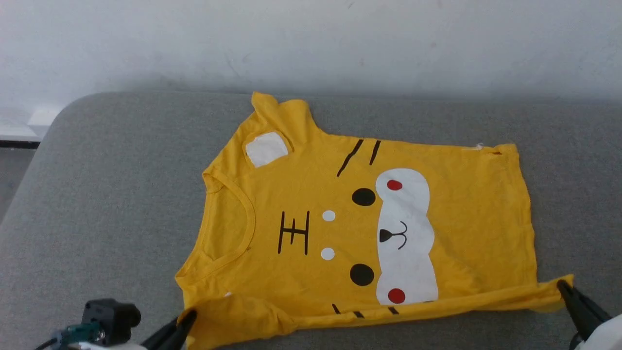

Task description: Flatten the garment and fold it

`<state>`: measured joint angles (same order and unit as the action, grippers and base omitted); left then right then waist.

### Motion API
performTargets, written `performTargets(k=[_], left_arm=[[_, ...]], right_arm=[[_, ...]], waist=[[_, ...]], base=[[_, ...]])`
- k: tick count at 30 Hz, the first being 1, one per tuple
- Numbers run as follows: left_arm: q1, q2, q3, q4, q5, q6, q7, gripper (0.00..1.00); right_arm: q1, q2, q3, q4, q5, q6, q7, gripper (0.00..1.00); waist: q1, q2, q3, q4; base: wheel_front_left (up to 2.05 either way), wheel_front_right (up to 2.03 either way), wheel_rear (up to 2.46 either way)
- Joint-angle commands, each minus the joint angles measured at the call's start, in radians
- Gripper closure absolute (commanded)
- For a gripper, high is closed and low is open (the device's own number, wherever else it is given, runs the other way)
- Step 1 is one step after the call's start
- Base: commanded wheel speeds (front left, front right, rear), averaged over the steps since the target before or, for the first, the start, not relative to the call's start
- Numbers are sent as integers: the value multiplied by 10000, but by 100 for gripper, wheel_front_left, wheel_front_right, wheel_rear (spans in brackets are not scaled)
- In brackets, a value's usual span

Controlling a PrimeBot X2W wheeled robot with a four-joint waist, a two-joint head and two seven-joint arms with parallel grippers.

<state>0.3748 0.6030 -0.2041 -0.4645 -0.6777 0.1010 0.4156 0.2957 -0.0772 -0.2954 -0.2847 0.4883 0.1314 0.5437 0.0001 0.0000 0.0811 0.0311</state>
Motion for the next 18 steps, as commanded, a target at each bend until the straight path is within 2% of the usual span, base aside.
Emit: performTargets(k=[1, 6, 12, 18], left_arm=[[-675, 117, -51, 49, 270, -212, -156, 100], [-2485, 171, -268, 502, 808, -759, -421, 100], [-4077, 6, -414, 1555, 1243, -1118, -894, 100], [-5086, -357, -469, 2698, 1563, -1328, -1864, 100]], right_arm=[[-534, -127, 24, -86, -135, -7, -120, 100], [-1645, -275, 42, -31, -385, -7, -438, 100], [-2667, -423, 233, 336, -725, -7, -733, 100], [-3359, -532, 490, 860, -931, -7, -890, 100]], waist=[[-1, 0, 551, -20], [-1, 0, 1299, 50], [-1, 0, 1882, 15], [-1, 0, 2342, -28]], base=[[0, 0, 0], [0, 0, 0], [0, 0, 0], [0, 0, 0]])
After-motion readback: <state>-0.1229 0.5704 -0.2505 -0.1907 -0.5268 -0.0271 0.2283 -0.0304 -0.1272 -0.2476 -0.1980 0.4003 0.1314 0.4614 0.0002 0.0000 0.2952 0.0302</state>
